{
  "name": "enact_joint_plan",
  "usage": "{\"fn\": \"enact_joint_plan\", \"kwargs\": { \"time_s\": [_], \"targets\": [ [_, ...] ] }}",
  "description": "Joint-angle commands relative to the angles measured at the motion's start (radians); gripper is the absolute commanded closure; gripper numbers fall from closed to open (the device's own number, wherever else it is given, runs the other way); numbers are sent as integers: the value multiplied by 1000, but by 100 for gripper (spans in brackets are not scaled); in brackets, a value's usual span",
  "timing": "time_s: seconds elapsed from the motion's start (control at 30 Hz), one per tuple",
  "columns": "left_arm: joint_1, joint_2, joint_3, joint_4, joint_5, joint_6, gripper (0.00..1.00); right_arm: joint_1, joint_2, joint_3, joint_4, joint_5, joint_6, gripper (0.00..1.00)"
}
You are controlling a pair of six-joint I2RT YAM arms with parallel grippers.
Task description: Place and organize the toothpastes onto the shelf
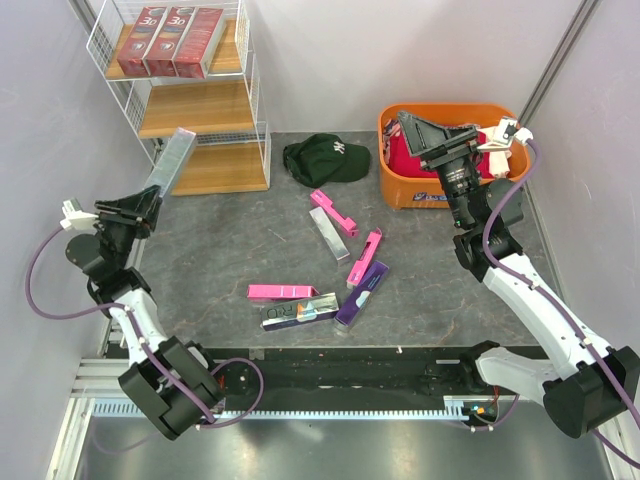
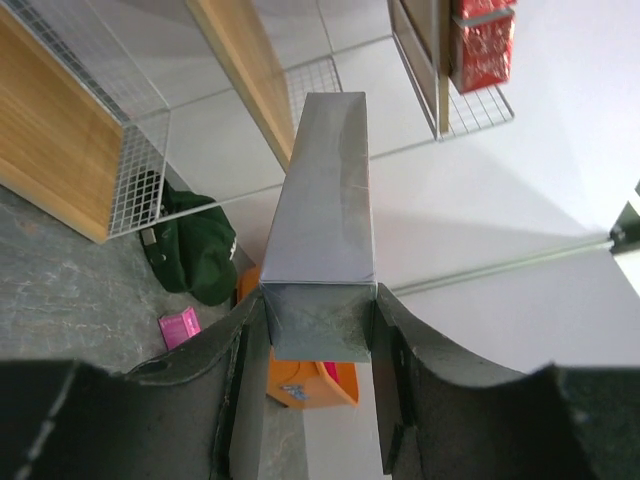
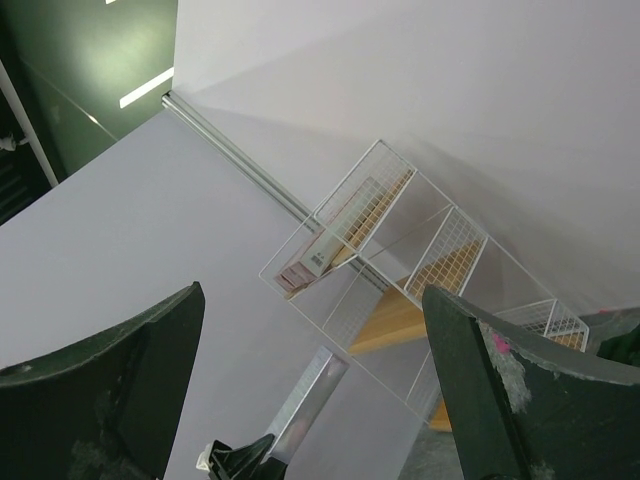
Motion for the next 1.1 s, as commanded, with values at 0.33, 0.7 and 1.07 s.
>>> {"fn": "enact_joint_plan", "kwargs": {
  "time_s": [0.33,0.7,1.07],
  "targets": [
    [-84,262,297,-45,-123,64,98,0,17,-8,-6,19,-8,2],
    [-290,432,437,-105,-369,72,98,-3,16,-11,-18,25,-15,2],
    [-380,546,489,-53,-581,-34,98,-9,13,-18,-25,31,-27,2]
  ]
}}
